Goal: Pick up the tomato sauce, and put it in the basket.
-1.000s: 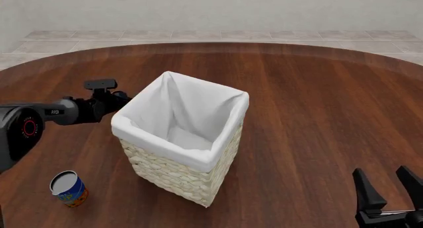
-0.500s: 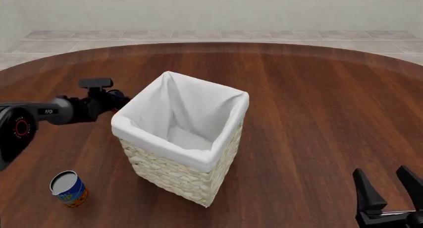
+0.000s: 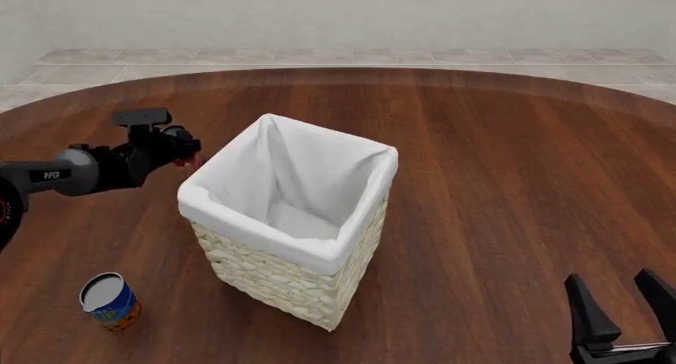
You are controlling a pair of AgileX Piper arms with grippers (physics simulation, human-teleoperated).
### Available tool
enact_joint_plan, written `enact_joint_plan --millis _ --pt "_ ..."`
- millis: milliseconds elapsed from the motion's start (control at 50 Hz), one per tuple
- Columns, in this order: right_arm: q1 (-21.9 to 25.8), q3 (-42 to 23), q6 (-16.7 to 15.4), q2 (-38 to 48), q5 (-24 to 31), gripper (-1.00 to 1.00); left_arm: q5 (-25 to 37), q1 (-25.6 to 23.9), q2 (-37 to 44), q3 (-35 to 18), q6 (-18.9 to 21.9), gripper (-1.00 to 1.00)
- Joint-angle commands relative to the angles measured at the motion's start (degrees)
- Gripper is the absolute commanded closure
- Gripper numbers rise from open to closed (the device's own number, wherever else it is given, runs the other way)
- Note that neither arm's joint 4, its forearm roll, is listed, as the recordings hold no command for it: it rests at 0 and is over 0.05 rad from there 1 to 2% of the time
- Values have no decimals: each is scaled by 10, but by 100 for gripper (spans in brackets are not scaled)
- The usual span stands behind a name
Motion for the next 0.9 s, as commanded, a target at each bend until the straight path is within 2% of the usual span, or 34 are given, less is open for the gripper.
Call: enact_joint_plan --millis 20,260,680,900 --pt "4 0 -2 -10 9 -100 1 -14 -54 24 10 100" --pt "5 0 -5 -27 23 -100 11 -37 -114 45 8 100" --pt "9 0 -8 -41 32 -100 24 -44 -187 73 23 100" --pt "13 0 -10 -41 32 -100 51 -71 -237 77 24 100"
